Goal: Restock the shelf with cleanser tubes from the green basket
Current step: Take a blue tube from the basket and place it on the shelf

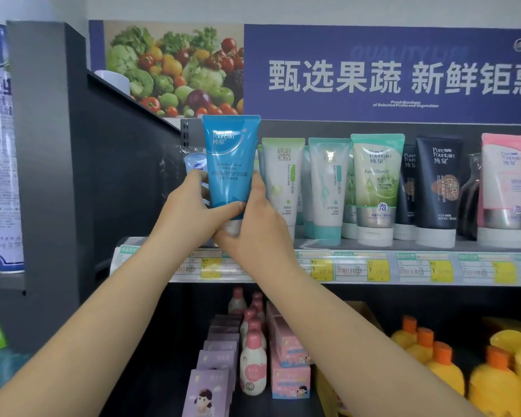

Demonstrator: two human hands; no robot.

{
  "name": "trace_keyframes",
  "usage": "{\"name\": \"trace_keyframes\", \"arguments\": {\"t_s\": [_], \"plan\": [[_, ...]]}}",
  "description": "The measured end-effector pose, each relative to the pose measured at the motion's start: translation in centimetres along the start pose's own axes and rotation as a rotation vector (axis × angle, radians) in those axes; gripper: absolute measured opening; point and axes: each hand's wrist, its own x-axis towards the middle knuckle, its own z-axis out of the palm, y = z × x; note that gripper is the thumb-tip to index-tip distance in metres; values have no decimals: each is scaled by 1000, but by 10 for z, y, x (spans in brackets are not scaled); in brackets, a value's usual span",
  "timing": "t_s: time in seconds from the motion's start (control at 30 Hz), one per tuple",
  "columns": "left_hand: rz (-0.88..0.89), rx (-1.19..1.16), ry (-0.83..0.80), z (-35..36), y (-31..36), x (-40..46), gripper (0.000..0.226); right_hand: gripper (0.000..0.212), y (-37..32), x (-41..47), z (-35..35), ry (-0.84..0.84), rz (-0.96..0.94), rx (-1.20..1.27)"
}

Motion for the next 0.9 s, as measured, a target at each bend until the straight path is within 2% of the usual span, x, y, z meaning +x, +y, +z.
{"name": "trace_keyframes", "arguments": {"t_s": [0.2,0.4,0.9], "plan": [[-10,4,-9,2,0,3,48,100,0,0,-1,-13,12,-51],[-11,-11,-9,2,0,4,46,97,-1,-2,0,31,-30,-34],[3,11,-39,4,-1,9,44,91,-1,-6,-2,10,-91,-89]]}}
